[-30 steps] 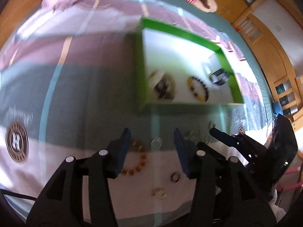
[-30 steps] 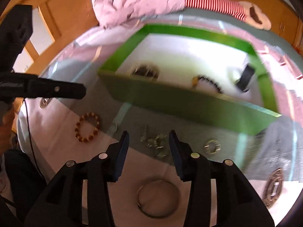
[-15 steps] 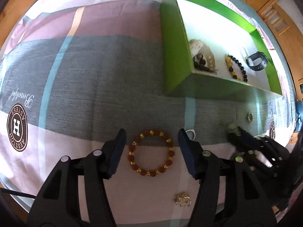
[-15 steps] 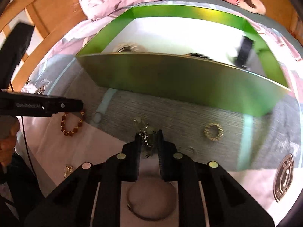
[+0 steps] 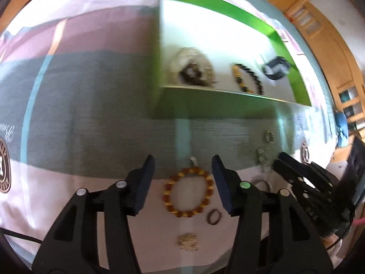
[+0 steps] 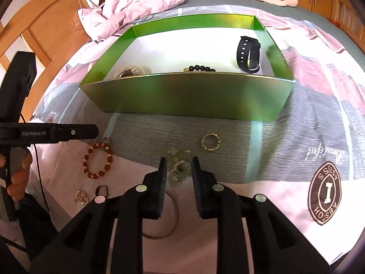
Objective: Organize jewelry
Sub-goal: 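Move the left gripper to the red-and-gold bead bracelet while the right reaches the green jade pendant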
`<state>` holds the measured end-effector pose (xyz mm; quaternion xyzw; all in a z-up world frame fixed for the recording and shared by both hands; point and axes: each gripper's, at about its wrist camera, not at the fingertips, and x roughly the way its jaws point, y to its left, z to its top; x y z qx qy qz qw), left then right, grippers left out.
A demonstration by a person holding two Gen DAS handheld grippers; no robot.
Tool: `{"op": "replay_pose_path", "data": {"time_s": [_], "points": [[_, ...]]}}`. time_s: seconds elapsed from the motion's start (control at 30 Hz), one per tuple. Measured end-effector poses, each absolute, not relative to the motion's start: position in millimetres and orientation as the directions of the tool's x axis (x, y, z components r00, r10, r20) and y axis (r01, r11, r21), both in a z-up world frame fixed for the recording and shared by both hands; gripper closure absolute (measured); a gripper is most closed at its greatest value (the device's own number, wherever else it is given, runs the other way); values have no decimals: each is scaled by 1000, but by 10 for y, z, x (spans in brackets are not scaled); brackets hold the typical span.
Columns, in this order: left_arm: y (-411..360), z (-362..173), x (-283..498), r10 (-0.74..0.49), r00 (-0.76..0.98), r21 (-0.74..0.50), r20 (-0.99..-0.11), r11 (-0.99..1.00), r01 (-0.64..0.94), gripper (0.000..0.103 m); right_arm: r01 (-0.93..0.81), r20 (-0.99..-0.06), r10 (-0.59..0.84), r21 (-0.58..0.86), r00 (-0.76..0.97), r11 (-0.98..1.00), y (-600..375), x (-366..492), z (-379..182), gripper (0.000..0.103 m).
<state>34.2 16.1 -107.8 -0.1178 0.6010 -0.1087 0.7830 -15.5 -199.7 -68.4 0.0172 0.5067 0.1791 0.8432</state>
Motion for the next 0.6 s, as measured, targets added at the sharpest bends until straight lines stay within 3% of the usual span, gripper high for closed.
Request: {"op": "replay_pose_path", "data": {"time_s": [0.6], "points": [[-154,-1323,342,-168,200,-148,-965,983,112,43,-295,-872,276,161,405,942,-1901,-144,-851,80]]}}
